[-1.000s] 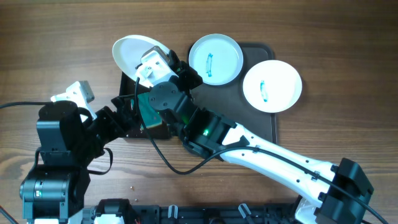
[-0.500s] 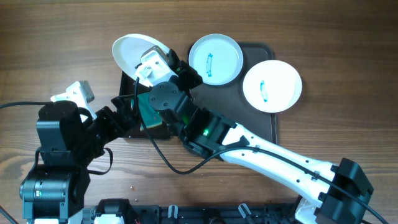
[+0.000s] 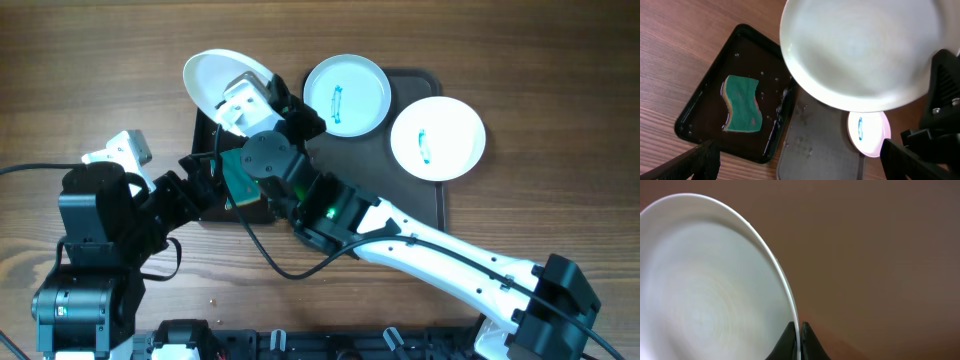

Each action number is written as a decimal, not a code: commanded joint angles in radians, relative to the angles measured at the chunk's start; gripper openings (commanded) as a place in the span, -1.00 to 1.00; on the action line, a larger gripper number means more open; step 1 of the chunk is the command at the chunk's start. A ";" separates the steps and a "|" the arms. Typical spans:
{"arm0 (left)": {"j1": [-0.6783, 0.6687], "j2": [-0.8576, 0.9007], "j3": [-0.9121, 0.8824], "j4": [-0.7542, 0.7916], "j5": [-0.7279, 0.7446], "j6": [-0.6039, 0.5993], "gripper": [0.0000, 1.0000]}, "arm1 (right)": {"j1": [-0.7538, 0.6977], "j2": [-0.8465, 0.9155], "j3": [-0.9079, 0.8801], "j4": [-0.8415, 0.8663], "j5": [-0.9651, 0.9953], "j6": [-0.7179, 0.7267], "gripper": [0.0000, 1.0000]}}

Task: Clean dirty plates on tray and stack at the side
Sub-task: 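Lift the cleaned plate with the right gripper and tilt it over the black tray, then carry the plate with the right gripper to the table's right side and release, then grasp the right white plate rim with the right gripper and drag it left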

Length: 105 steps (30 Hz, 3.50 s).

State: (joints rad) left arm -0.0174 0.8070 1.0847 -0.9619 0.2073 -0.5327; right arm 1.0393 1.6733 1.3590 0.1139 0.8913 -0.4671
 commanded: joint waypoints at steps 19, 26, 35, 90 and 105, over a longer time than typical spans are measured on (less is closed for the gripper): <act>0.005 0.001 0.019 0.003 0.012 0.005 1.00 | 0.004 -0.021 0.018 -0.455 0.003 0.721 -0.92; 0.005 0.001 0.019 0.003 0.013 0.005 1.00 | -0.192 -0.034 0.018 -0.644 -0.572 1.059 -0.92; 0.005 0.001 0.019 0.003 0.013 0.005 1.00 | -0.655 -0.204 0.018 -0.780 -1.070 1.176 -0.91; 0.005 0.001 0.019 0.003 0.013 0.005 1.00 | -1.470 -0.064 -0.036 -1.049 -1.076 0.727 -0.16; 0.005 0.001 0.019 0.003 0.013 0.005 1.00 | -1.155 0.127 -0.039 -0.824 -0.919 0.509 0.02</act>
State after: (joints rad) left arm -0.0174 0.8070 1.0847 -0.9615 0.2077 -0.5327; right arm -0.1097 1.7050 1.3239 -0.7399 -0.0505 0.1513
